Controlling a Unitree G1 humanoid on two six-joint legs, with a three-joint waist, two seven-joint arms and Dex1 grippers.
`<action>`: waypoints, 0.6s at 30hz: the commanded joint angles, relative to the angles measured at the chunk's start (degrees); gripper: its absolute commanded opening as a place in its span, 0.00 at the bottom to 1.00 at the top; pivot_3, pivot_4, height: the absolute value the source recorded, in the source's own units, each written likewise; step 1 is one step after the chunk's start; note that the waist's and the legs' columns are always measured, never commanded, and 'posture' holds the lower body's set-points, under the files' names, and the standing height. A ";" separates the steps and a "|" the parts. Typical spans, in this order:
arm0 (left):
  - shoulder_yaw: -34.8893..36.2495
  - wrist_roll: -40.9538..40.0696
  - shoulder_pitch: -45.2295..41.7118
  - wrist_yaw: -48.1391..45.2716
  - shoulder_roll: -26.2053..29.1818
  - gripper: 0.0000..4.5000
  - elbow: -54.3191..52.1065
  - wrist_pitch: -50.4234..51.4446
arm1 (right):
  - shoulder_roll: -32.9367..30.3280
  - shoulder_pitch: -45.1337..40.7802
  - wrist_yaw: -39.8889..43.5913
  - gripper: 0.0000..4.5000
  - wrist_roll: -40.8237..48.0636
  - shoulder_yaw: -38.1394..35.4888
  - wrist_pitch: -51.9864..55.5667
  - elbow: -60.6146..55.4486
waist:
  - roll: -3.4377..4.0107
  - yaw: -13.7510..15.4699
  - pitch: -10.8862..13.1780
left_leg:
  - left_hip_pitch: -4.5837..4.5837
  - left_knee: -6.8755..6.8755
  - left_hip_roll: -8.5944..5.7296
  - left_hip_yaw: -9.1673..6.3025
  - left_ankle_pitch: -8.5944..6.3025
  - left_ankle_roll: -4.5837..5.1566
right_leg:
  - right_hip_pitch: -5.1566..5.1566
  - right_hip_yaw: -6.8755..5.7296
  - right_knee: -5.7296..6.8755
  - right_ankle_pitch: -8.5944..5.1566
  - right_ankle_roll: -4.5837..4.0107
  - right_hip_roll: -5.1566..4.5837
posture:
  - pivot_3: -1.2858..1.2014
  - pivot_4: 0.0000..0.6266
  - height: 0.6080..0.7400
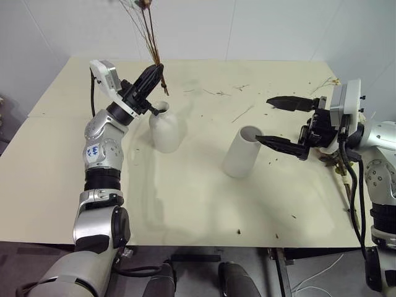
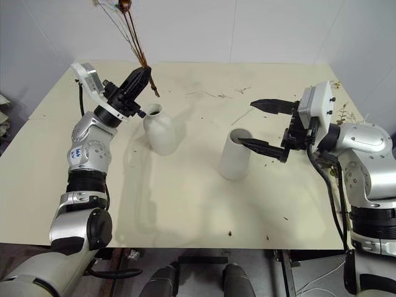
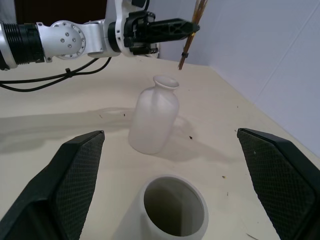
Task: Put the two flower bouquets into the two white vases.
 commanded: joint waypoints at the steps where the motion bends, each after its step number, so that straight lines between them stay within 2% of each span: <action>1: 0.26 -0.54 -1.97 -1.29 1.50 0.01 -0.09 -2.11 | -1.25 0.40 -1.41 1.00 1.33 -2.98 0.32 -2.99 | 0.00 -0.01 0.00 | 0.00 0.00 0.00 0.00 0.00 0.00 | 0.00 0.00 0.01 0.00 0.00 0.00 | 0.52 0.24 1.00; 10: -1.95 1.08 2.98 -5.35 3.20 0.01 -0.71 -2.90 | -0.89 2.08 -4.03 1.00 1.66 -3.74 1.48 -5.31 | 0.01 -0.01 0.00 | 0.02 0.00 0.00 0.00 0.01 0.02 | 0.01 0.00 0.06 0.00 0.00 0.00 | 0.52 0.24 1.00; 18: -0.80 1.30 4.49 -2.66 4.10 0.01 0.87 -5.83 | -1.17 3.20 -5.10 1.00 2.02 -4.41 1.65 -5.79 | 0.00 0.01 0.00 | 0.02 0.02 0.00 -0.02 0.03 0.05 | 0.00 0.01 0.11 0.00 -0.01 0.00 | 0.52 0.24 1.00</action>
